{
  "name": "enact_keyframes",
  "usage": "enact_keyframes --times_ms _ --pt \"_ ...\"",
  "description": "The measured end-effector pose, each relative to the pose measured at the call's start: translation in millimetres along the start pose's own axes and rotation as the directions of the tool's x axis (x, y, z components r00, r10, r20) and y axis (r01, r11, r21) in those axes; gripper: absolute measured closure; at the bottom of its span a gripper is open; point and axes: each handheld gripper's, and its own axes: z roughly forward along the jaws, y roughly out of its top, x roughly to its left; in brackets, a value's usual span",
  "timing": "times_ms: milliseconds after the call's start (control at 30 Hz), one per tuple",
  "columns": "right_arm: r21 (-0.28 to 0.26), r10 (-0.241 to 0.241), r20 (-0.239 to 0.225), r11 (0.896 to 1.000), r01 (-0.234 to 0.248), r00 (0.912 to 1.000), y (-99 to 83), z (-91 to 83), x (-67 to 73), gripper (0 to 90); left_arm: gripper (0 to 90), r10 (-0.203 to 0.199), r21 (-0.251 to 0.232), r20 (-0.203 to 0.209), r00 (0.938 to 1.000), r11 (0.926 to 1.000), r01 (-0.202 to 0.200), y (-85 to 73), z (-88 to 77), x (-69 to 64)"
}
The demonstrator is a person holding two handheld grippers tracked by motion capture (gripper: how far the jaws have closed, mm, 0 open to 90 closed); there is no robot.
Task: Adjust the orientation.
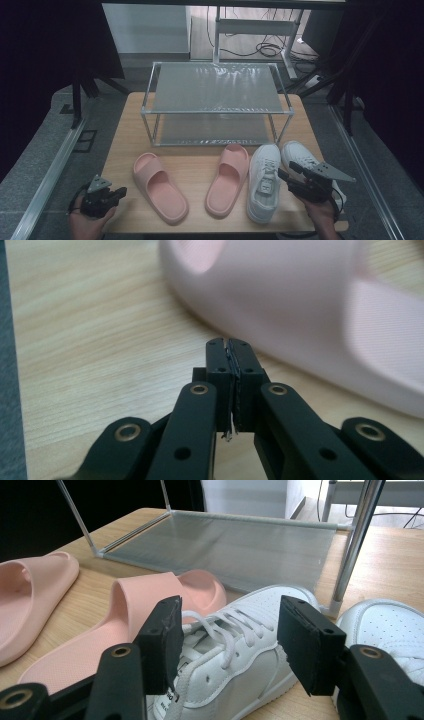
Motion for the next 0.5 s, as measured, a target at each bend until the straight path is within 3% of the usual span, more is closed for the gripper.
enact_keyframes --times_ms 33,167,267,500 --pt "0.003 -0.002 0.001 1.000 0.002 1.0000 0.0 0.9 0.9 43.7 88.2 0.004 0.015 -0.010 0.9999 0.9999 -0.004 6.0 11.2 2.5" --pt "0.013 -0.008 0.009 1.000 0.008 0.9999 -1.2 2.5 2.0 43.7 88.4 0.012 0.017 -0.018 0.9998 0.9998 -0.011 18.5 22.0 6.7" --pt "0.018 -0.005 0.011 1.000 0.004 0.9999 -2.6 3.0 1.7 43.8 88.7 0.014 0.016 -0.001 0.9999 0.9998 -0.014 33.5 32.8 13.7" --pt "0.022 -0.007 0.014 1.000 0.006 0.9999 -4.2 2.8 2.1 43.9 89.4 0.036 0.014 0.036 0.9987 0.9992 -0.037 51.9 49.8 15.1"
